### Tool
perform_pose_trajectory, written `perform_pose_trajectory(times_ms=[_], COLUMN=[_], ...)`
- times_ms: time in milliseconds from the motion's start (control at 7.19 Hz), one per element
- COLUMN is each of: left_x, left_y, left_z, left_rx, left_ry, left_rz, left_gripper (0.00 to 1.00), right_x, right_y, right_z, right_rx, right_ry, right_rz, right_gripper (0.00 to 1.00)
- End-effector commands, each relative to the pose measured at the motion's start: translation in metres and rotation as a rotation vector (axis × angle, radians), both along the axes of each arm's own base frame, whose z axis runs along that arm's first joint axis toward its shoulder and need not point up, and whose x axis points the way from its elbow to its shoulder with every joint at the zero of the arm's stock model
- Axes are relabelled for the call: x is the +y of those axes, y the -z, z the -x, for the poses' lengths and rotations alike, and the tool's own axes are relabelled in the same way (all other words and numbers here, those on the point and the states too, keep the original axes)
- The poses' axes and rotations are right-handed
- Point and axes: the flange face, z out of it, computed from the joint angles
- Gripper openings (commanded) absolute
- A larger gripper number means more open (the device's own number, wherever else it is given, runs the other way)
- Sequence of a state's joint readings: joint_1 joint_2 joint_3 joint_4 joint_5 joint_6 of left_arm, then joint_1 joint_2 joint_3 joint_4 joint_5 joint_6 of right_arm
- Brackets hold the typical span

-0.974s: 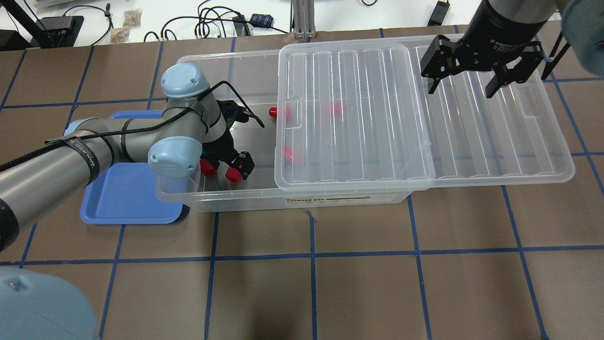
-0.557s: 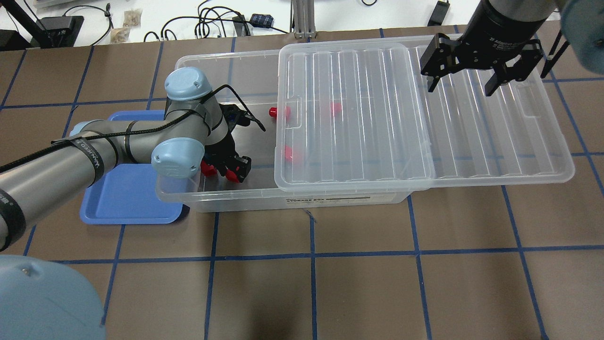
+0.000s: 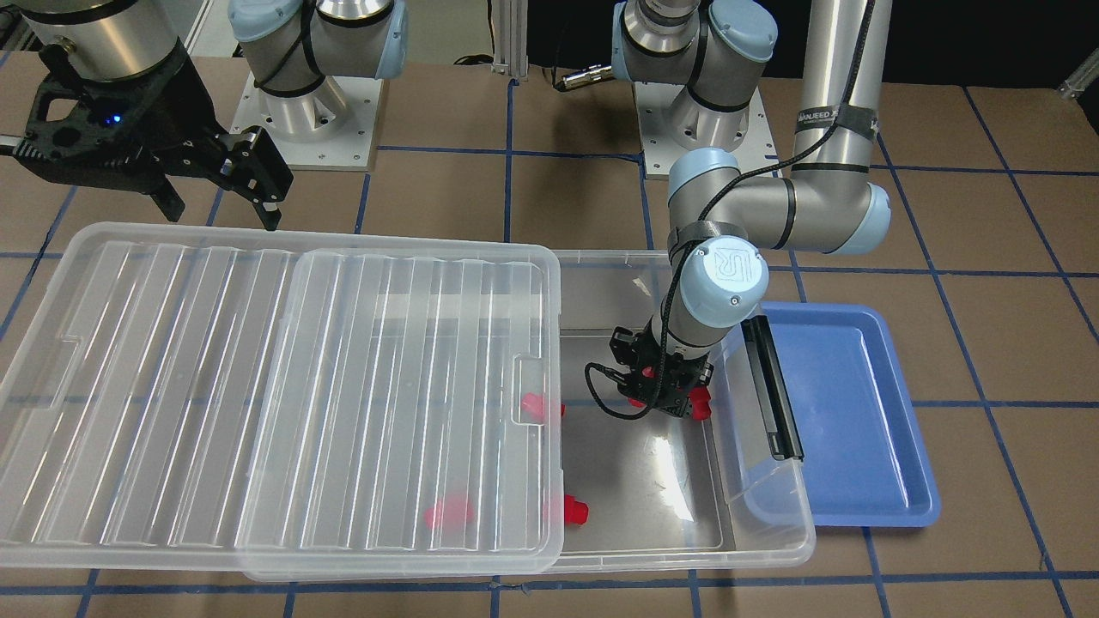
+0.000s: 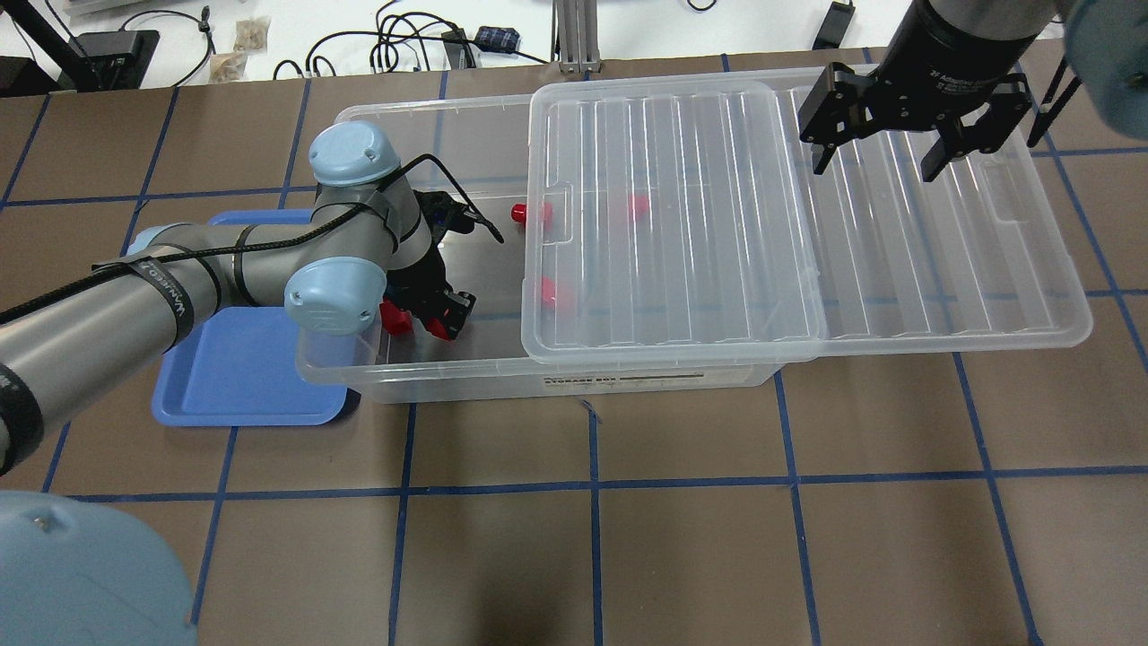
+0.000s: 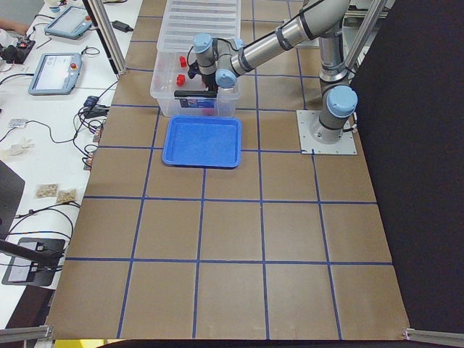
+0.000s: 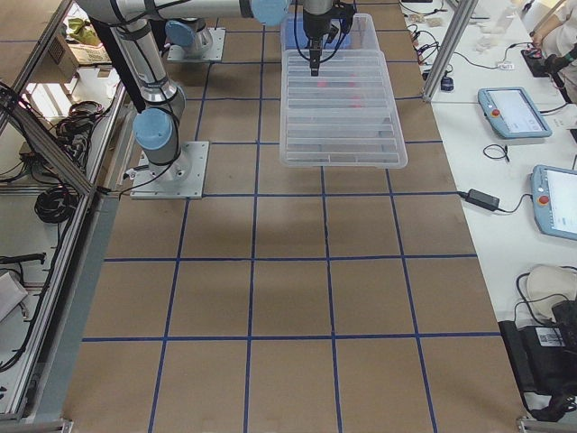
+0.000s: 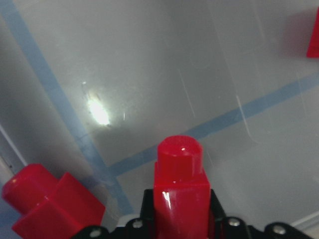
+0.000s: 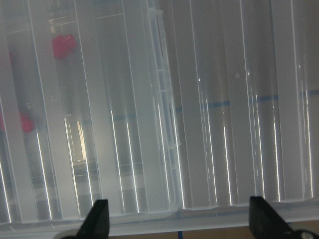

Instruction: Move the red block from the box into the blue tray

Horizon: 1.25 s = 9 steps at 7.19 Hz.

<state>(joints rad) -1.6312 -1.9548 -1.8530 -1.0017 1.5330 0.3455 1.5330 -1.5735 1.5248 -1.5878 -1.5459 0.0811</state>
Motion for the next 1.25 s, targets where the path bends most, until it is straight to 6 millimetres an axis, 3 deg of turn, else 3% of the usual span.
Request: perform_pose_trajectory(times_ms=[0,139,278,557,696,835,974,1113], left_x=[-0.015,-0.024,-0.031,-0.034,-0.035,-0.038,-0.037,-0.034], left_y=[-0.042,-0.076,-0.118,-0.193,-0.215,-0.229,-0.238,-0.233], left_z=[-0.002,-0.002,-0.002,-0.006,-0.036,-0.087,-0.137,-0.189], left_rx=[-0.007,-0.016,-0.019,-0.025,-0.025,-0.026,-0.029,-0.029], left_ry=[-0.008,-0.009,-0.01,-0.072,-0.133,-0.222,-0.308,-0.386], left_rz=[0.039,0.02,0.0,0.009,0.017,0.03,0.035,0.021], left_gripper=[0.0,0.0,0.0,0.0,0.0,0.0,0.0,0.0], right_x=[-0.009,-0.017,-0.028,-0.044,-0.049,-0.057,-0.061,-0.062], right_y=[-0.009,-0.012,-0.008,0.013,0.024,0.039,0.056,0.078], right_z=[0.012,0.028,0.059,0.146,0.188,0.228,0.269,0.309], right_rx=[0.019,0.025,0.029,0.032,0.029,0.046,0.052,0.038], right_ry=[-0.013,-0.019,-0.04,-0.117,-0.145,-0.172,-0.186,-0.2], right_rz=[0.024,0.029,0.022,-0.016,-0.016,-0.009,-0.013,-0.03], right_gripper=[1.0,1.0,1.0,1.0,1.0,1.0,1.0,1.0])
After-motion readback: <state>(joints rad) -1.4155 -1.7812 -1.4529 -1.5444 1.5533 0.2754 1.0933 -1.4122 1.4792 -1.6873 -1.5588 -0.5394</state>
